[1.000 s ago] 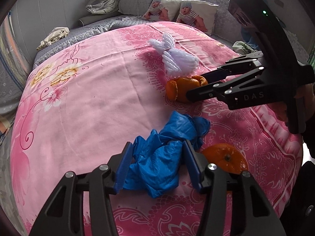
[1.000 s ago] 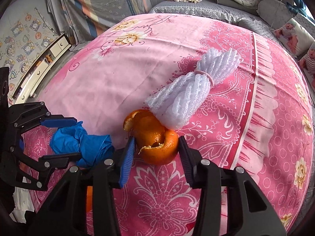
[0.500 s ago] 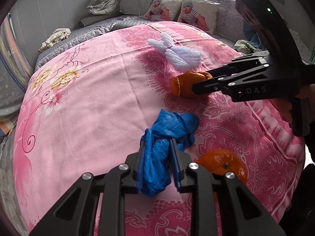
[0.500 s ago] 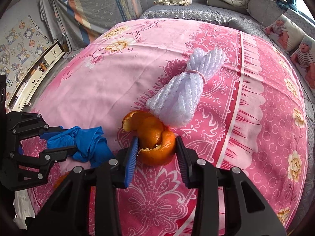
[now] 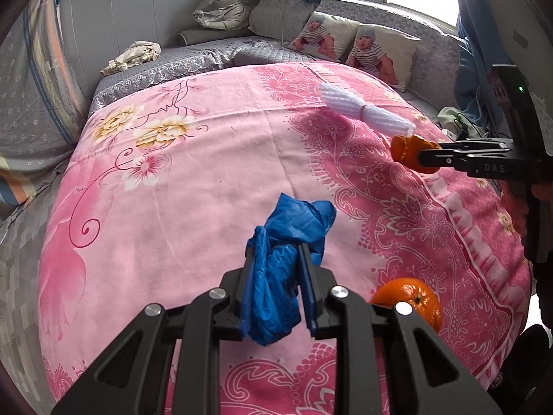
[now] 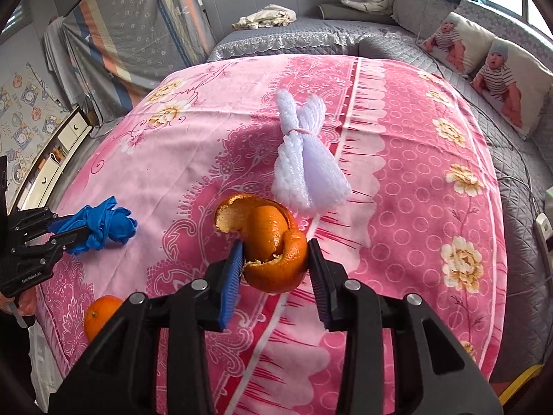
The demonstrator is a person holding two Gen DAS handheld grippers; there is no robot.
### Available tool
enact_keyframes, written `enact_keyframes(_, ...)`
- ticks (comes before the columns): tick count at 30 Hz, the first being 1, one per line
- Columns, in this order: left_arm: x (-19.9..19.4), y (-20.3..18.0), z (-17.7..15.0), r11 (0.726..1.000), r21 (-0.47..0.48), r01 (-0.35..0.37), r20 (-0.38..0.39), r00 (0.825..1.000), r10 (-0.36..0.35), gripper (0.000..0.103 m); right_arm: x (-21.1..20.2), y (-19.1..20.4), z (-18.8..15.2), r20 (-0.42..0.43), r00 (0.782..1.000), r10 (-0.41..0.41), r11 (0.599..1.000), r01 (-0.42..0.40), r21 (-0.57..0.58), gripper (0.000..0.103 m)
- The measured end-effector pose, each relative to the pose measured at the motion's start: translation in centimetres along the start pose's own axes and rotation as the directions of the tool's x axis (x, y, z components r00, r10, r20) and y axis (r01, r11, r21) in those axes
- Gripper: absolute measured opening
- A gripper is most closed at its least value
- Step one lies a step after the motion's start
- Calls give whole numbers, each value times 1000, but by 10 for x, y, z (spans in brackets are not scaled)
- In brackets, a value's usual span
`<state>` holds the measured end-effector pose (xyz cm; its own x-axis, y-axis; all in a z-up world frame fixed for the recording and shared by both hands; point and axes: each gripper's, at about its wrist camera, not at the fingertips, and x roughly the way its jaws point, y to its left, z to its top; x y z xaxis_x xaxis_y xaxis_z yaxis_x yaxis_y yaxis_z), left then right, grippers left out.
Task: Collect trash
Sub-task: 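Carry the orange peel and blue gloves in both grippers over the bin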
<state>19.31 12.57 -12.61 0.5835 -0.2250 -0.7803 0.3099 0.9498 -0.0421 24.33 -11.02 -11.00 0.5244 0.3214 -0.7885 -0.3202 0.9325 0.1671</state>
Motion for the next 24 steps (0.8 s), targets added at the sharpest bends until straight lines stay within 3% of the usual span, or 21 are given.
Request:
enact_keyframes(13,-27,6,5,998,-68,-11,72,997,16,22,-71,-44,-35,103,993,-56,995,47,93,35)
enact_keyframes(24,-67,-24,13,995,-97,-6,178,984,23,22,-137,-70,-69,216,972,-97,984,61,169,35)
